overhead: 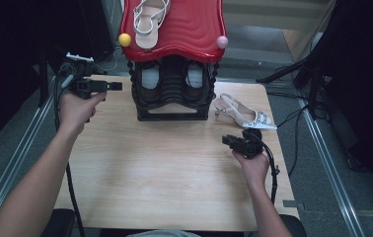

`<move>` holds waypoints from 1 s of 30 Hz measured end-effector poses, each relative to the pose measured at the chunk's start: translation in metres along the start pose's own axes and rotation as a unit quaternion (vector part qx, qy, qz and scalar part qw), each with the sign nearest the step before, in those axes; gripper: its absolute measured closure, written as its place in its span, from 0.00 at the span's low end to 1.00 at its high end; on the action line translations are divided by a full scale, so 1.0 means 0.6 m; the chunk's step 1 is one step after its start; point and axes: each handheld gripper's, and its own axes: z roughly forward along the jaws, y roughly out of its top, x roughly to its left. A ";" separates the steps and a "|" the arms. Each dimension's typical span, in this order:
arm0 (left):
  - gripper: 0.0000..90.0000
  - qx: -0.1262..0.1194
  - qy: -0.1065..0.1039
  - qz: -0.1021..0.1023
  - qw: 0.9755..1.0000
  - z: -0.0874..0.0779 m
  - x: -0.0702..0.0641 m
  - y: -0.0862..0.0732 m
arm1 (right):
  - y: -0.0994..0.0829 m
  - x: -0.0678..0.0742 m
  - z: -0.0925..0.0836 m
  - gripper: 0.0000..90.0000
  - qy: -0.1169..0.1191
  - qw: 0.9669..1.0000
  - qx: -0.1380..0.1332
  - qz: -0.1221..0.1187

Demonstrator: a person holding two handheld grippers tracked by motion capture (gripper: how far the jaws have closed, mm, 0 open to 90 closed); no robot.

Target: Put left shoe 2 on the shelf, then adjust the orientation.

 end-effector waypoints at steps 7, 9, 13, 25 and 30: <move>0.36 0.015 -0.001 -0.013 1.000 0.021 0.012 -0.040 | 0.004 -0.004 0.004 0.85 0.002 1.000 0.001 0.006; 0.36 0.016 0.003 -0.008 1.000 0.026 0.012 -0.050 | 0.004 -0.006 0.006 0.86 0.000 1.000 0.002 0.009; 0.36 0.023 0.001 0.000 1.000 0.037 0.009 -0.071 | 0.007 -0.011 0.009 0.87 -0.003 1.000 0.000 0.012; 0.36 0.032 -0.005 0.002 0.999 0.058 0.011 -0.121 | 0.021 -0.030 0.014 0.90 -0.011 1.000 0.011 0.020; 0.36 0.035 -0.008 0.003 0.999 0.069 0.011 -0.144 | 0.027 -0.044 0.018 0.94 -0.028 0.999 0.007 0.030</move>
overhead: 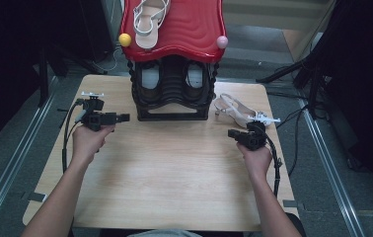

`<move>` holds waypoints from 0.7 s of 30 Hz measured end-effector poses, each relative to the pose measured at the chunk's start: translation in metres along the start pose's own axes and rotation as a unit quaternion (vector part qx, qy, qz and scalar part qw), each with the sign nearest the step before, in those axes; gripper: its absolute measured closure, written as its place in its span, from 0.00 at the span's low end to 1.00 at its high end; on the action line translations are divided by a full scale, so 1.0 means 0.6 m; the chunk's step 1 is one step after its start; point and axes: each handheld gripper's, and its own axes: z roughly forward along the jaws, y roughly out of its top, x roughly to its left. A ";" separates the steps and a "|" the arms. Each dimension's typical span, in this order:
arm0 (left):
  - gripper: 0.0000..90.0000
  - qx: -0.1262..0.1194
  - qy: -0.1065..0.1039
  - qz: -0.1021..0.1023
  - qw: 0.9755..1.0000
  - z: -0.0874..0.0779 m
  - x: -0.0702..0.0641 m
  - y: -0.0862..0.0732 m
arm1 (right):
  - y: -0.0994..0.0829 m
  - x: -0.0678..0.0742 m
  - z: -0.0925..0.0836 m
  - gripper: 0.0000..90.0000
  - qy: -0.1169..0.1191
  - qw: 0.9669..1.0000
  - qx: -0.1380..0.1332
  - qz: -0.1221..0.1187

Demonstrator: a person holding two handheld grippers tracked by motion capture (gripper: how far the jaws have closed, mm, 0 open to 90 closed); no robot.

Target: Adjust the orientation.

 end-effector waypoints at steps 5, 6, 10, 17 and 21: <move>0.36 0.007 -0.003 0.008 1.000 0.007 -0.003 -0.014 | 0.008 -0.016 0.014 0.99 -0.025 1.000 0.001 0.004; 0.36 0.010 -0.002 0.015 1.000 0.008 -0.003 -0.017 | 0.009 -0.017 0.016 1.00 -0.031 1.000 -0.001 -0.001; 0.36 0.011 -0.017 0.003 1.000 0.011 0.000 -0.026 | 0.020 -0.023 0.024 1.00 -0.043 0.999 0.000 -0.002; 0.36 0.005 -0.012 0.027 1.000 0.008 -0.004 -0.032 | 0.038 -0.039 0.052 1.00 -0.061 0.998 0.000 -0.005; 0.36 0.006 -0.013 0.027 1.000 0.008 -0.001 -0.033 | 0.038 -0.055 0.065 1.00 -0.072 0.997 0.006 0.020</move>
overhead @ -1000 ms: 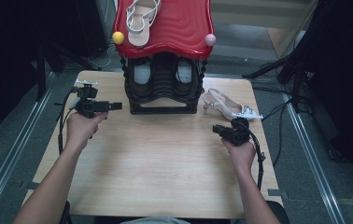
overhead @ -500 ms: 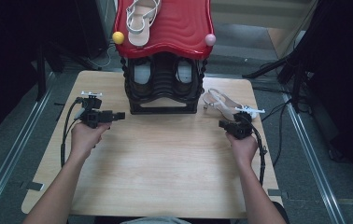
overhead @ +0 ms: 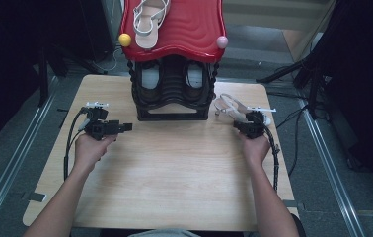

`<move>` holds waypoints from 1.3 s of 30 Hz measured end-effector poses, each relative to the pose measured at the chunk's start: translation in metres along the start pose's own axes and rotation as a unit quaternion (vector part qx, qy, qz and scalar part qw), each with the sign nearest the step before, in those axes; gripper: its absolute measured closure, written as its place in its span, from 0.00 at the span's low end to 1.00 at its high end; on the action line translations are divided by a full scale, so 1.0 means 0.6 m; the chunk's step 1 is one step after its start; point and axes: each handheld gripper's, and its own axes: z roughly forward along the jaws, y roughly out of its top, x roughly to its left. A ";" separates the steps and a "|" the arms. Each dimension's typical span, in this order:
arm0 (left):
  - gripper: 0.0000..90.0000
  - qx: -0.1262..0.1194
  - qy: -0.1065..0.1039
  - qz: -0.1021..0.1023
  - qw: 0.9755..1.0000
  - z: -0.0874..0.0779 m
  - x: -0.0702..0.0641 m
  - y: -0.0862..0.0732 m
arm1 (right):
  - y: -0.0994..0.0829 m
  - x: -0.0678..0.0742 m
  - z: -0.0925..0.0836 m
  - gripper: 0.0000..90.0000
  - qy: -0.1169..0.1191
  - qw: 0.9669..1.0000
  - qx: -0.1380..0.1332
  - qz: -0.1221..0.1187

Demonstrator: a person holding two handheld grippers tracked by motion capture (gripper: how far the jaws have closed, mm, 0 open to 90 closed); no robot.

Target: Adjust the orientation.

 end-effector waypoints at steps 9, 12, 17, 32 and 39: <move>0.36 0.010 0.000 0.003 1.000 0.006 -0.001 -0.004 | 0.009 -0.011 -0.001 1.00 0.005 1.000 0.013 -0.017; 0.36 0.010 0.002 0.006 1.000 0.007 -0.002 -0.004 | 0.010 -0.019 -0.008 1.00 0.002 1.000 0.022 -0.008; 0.36 0.014 0.002 0.007 1.000 0.008 -0.002 -0.005 | 0.010 -0.040 -0.016 1.00 -0.003 1.000 0.019 -0.004; 0.36 0.025 -0.002 0.016 1.000 0.016 -0.008 -0.007 | 0.022 -0.069 -0.011 1.00 -0.015 0.999 0.008 0.033; 0.36 0.026 -0.004 0.016 1.000 0.019 -0.009 -0.008 | 0.047 -0.044 -0.048 1.00 0.003 0.999 -0.024 0.039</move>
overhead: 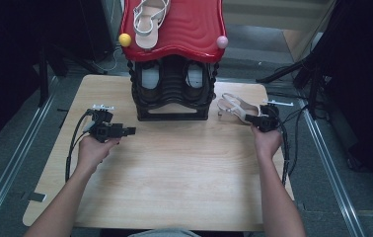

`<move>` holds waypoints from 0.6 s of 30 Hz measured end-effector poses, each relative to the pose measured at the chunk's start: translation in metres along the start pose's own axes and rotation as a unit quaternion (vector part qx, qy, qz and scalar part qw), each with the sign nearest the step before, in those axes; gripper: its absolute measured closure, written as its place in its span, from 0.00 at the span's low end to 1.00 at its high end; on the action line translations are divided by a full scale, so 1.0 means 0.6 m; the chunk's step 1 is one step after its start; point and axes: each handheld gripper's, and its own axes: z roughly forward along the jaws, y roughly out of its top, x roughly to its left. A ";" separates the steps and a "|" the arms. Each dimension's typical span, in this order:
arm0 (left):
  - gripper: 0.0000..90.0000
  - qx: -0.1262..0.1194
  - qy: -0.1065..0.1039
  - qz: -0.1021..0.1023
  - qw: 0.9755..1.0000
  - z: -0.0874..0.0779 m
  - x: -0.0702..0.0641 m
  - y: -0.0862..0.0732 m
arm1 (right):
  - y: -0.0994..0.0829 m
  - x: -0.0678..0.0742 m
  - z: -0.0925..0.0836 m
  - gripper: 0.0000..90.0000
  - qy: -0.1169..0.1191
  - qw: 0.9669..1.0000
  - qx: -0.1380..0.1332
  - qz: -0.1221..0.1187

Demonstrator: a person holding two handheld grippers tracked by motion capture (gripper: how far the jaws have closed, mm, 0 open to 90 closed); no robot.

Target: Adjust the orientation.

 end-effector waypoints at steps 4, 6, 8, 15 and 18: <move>0.36 -0.001 -0.001 0.002 1.000 0.002 -0.003 0.000 | 0.030 0.024 -0.011 1.00 0.004 1.000 -0.003 -0.007; 0.36 0.001 -0.002 0.004 1.000 0.002 -0.003 0.000 | 0.043 0.034 -0.006 1.00 0.005 1.000 -0.003 -0.012; 0.36 0.001 -0.001 0.006 1.000 0.002 -0.003 0.000 | 0.058 0.040 0.003 1.00 0.000 1.000 -0.003 -0.011; 0.36 0.006 0.001 0.009 1.000 0.005 0.003 -0.001 | 0.089 0.045 0.048 1.00 -0.006 1.000 0.014 0.012; 0.36 0.007 0.003 0.008 1.000 0.006 0.005 -0.001 | 0.084 0.044 0.062 1.00 -0.004 0.999 0.032 0.012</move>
